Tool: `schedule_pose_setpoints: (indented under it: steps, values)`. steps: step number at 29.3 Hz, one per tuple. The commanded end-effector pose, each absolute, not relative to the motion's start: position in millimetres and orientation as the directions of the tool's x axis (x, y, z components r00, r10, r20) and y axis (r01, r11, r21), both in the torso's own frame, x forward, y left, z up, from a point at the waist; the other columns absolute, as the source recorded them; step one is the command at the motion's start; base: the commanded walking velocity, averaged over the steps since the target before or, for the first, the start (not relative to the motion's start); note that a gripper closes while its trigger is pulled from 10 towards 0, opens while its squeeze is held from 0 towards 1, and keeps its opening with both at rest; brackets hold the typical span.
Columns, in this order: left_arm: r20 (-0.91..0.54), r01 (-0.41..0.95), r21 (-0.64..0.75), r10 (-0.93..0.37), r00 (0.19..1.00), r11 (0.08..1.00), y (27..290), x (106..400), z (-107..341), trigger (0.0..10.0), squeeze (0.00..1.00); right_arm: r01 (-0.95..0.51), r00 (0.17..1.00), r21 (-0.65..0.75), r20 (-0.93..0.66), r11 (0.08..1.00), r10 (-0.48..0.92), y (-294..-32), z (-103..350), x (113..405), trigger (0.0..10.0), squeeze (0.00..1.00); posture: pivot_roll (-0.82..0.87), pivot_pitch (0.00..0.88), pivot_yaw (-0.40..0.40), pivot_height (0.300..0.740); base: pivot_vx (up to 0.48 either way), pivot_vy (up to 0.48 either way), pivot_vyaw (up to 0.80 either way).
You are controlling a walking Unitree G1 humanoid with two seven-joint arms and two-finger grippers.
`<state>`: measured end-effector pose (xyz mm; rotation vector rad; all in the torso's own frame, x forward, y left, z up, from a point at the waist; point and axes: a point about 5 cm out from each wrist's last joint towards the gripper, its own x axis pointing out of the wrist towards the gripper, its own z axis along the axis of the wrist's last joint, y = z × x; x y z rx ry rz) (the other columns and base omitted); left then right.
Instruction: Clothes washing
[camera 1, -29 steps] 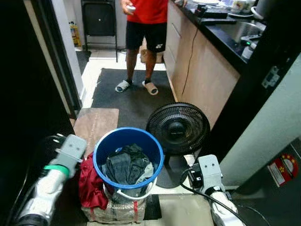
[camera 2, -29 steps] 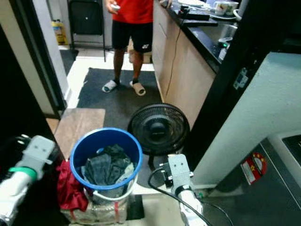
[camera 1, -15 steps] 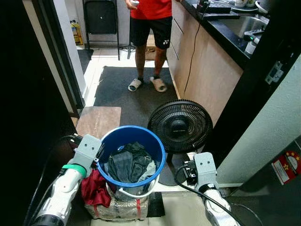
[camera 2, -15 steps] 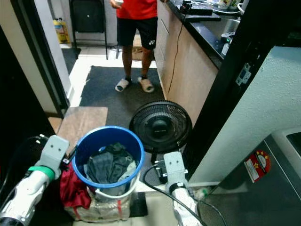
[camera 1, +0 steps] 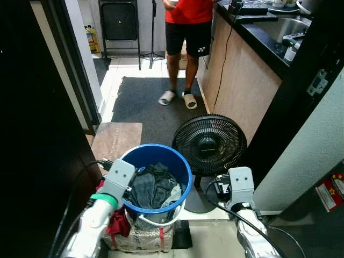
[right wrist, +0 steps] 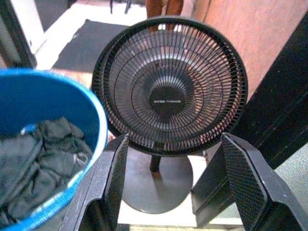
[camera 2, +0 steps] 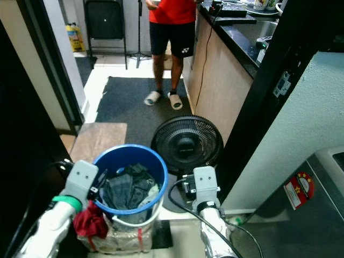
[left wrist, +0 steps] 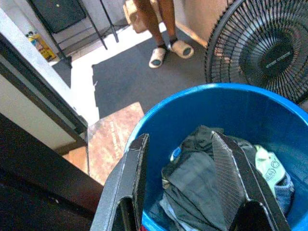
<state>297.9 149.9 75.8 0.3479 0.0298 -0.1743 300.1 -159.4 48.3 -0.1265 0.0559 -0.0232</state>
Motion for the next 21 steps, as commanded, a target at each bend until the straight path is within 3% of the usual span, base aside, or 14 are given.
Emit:
schedule_pose_setpoints:
  steps: [1, 10, 21]
  values:
    - [-0.093, 0.153, 0.348, -0.129, 0.987, 0.925, 150.3, 297.3, 72.0, 10.0, 0.00, 0.009, 0.998, -0.102, -0.062, 0.995, -0.015, -147.7, 44.9, 292.8, 10.0, 0.00, 0.00, 0.018, 0.059, 0.740, 0.000, 0.000, 0.00]
    - [-0.103, 0.154, 0.365, -0.124, 0.987, 0.918, 151.7, 296.1, 71.6, 10.0, 0.00, -0.030, 0.998, -0.091, -0.061, 0.995, 0.024, -136.3, 45.7, 291.1, 10.0, 0.00, 0.01, 0.018, 0.058, 0.740, 0.000, 0.000, 0.00]
    - [-0.054, 0.109, 0.548, -0.095, 0.994, 0.829, 159.7, 281.7, 65.3, 10.0, 0.00, -0.017, 0.998, -0.111, -0.068, 0.994, 0.010, -147.2, 48.3, 299.4, 10.0, 0.00, 0.02, 0.000, 0.049, 0.740, 0.000, 0.000, 0.00]
